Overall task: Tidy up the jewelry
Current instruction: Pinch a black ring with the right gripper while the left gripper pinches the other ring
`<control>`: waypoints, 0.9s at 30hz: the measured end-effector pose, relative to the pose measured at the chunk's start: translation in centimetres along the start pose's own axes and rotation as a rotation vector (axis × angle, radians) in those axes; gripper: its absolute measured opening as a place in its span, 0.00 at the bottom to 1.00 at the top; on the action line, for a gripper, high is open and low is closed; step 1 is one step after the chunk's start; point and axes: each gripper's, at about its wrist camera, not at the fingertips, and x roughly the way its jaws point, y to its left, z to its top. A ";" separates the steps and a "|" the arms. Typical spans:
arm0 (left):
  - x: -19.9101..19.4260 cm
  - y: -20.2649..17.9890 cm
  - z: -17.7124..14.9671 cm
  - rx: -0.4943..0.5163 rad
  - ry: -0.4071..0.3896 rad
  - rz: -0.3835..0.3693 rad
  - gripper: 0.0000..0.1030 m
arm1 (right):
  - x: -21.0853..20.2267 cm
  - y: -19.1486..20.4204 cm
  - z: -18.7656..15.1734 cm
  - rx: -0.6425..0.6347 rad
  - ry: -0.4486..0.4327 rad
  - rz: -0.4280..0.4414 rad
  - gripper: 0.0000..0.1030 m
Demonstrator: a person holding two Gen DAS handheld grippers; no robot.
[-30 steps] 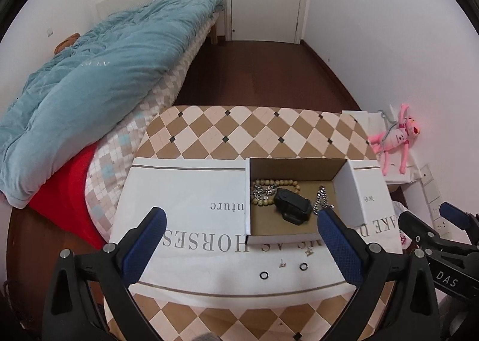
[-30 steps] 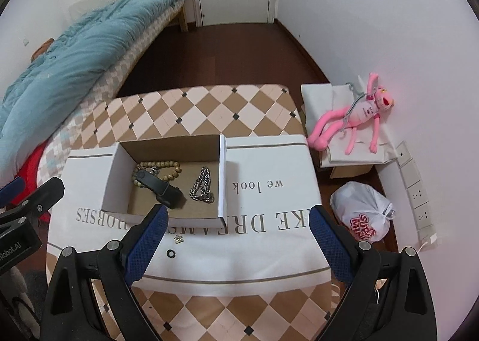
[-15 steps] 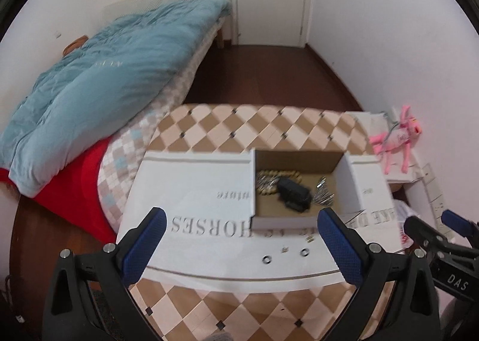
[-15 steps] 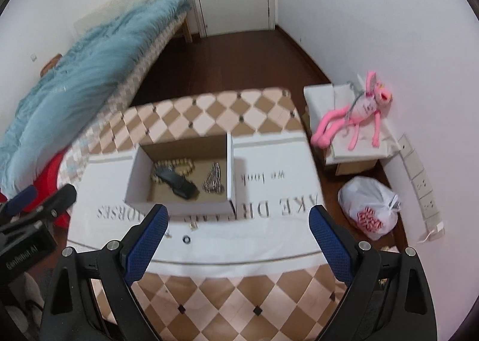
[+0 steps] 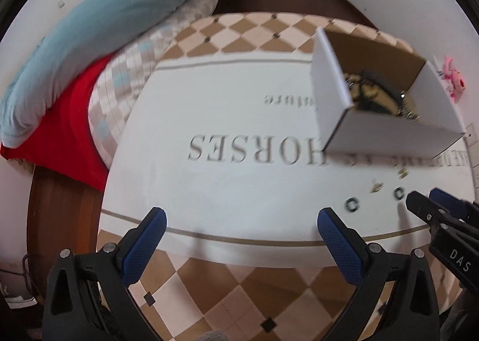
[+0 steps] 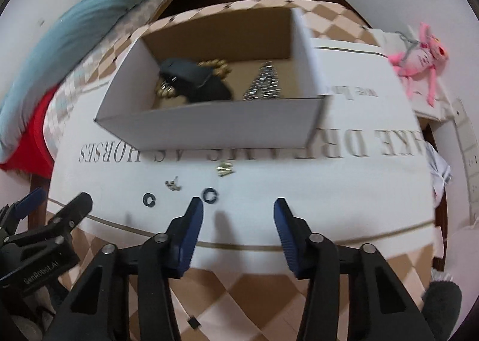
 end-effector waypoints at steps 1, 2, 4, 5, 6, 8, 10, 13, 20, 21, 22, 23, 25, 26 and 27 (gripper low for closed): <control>0.3 0.2 -0.1 -0.005 0.008 0.003 1.00 | 0.3 0.5 0.0 -0.018 0.001 -0.006 0.48; 0.5 0.4 -0.2 -0.008 0.014 0.002 1.00 | 0.7 1.1 0.1 -0.034 0.003 -0.014 0.48; 0.9 0.8 -0.2 -0.010 0.025 0.006 1.00 | 1.4 1.9 0.1 -0.056 0.008 -0.019 0.47; 0.9 0.9 -0.3 -0.011 0.027 0.007 1.00 | 1.7 2.4 0.1 -0.070 0.009 -0.027 0.46; 1.0 1.0 -0.3 -0.008 0.028 0.008 1.00 | 1.8 2.7 0.0 -0.087 -0.002 -0.042 0.42; 1.1 1.1 -0.4 0.000 0.032 0.010 1.00 | 2.0 3.4 -0.1 -0.117 -0.017 -0.072 0.31; 1.2 0.9 -0.4 0.008 0.036 0.009 1.00 | 2.0 3.8 -0.1 -0.136 -0.027 -0.087 0.13; 1.3 0.6 -0.3 0.024 0.039 0.006 1.00 | 2.1 4.0 -0.1 -0.147 -0.038 -0.087 0.13; 0.8 -1.9 0.0 0.050 0.042 -0.065 1.00 | 0.2 1.0 -0.7 -0.067 -0.053 -0.067 0.13; 0.8 -2.5 0.1 0.049 0.046 -0.090 0.99 | -0.2 0.4 -0.8 -0.050 -0.054 -0.069 0.13; 0.8 -2.9 0.1 0.047 0.052 -0.116 0.99 | -0.5 -0.3 -0.9 -0.033 -0.054 -0.071 0.13; 0.9 -3.5 0.1 0.046 0.056 -0.140 0.99 | -0.9 -1.3 -1.0 -0.010 -0.056 -0.080 0.13; 1.0 -4.5 0.1 0.051 0.057 -0.174 0.92 | -1.4 -2.6 -1.2 0.017 -0.059 -0.094 0.13; 1.1 -5.2 0.1 0.059 0.057 -0.184 0.87 | -1.5 -3.4 -1.3 0.037 -0.056 -0.103 0.13; 1.1 -5.8 0.1 0.070 0.058 -0.191 0.80 | -1.5 -3.9 -1.5 0.050 -0.054 -0.108 0.13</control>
